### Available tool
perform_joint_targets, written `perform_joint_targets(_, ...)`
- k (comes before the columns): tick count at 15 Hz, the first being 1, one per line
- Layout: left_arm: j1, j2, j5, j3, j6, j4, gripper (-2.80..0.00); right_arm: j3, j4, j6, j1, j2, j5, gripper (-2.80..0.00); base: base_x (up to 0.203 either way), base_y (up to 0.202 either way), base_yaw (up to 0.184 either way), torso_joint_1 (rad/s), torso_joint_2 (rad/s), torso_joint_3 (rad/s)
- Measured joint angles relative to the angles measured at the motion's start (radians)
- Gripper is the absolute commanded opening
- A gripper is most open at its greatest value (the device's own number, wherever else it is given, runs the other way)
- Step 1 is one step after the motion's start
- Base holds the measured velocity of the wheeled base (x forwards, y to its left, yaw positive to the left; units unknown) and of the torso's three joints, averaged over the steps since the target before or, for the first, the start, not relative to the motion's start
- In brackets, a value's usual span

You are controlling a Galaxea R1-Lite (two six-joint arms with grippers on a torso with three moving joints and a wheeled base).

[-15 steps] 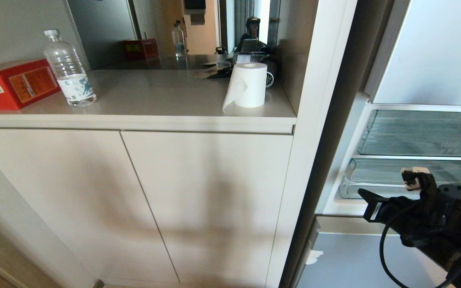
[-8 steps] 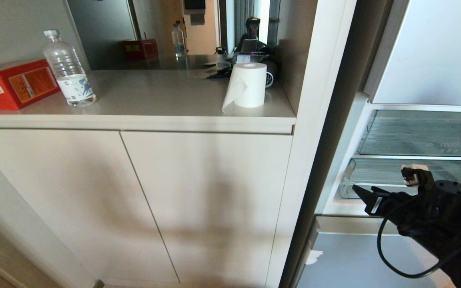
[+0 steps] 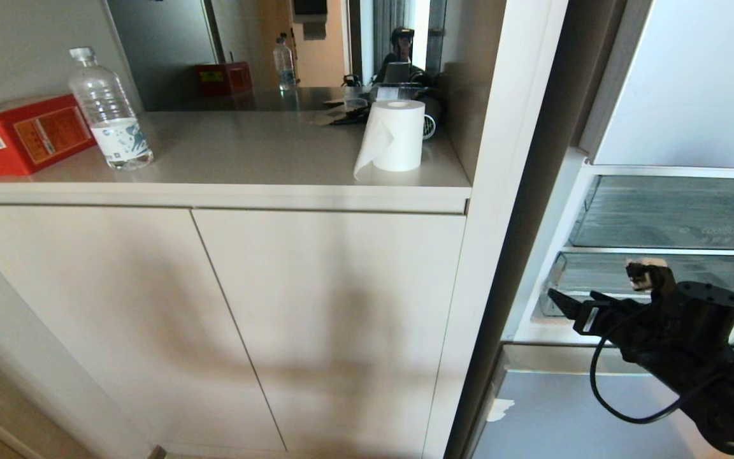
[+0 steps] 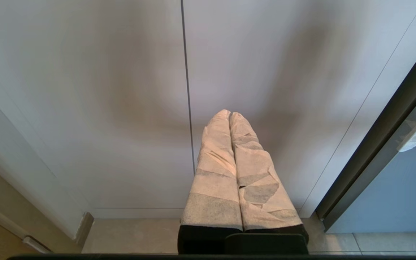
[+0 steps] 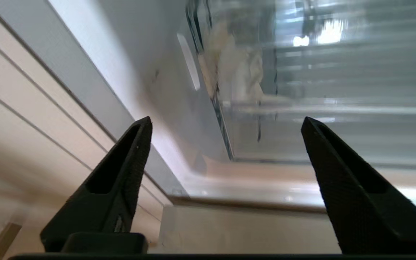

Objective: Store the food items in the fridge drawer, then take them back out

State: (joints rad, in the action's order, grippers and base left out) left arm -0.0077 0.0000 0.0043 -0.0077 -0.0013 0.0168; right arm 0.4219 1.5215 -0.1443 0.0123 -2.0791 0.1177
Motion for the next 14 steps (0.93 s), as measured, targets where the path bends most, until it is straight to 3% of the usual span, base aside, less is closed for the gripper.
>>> perform_joint_targets(11,0.000,0.000,0.000,0.000,0.000,0.000,-2.80,0.099,0.002,0.001,0.000,-0.052,-0.012,0.00,0.000,0.000,0.000,0.000,0.00,0.000)
perform_joint_targets(12,0.000,0.000,0.000,0.000,0.000,0.000,-2.80,0.101,0.002,0.001,0.001,-0.054,-0.012,-2.80,0.000,0.000,0.000,0.000,0.00,0.000)
perform_joint_targets(14,0.000,0.000,0.000,0.000,0.000,0.000,-2.80,0.106,0.002,0.003,0.002,-0.061,-0.012,-2.80,0.000,0.000,0.000,0.000,0.00,0.000)
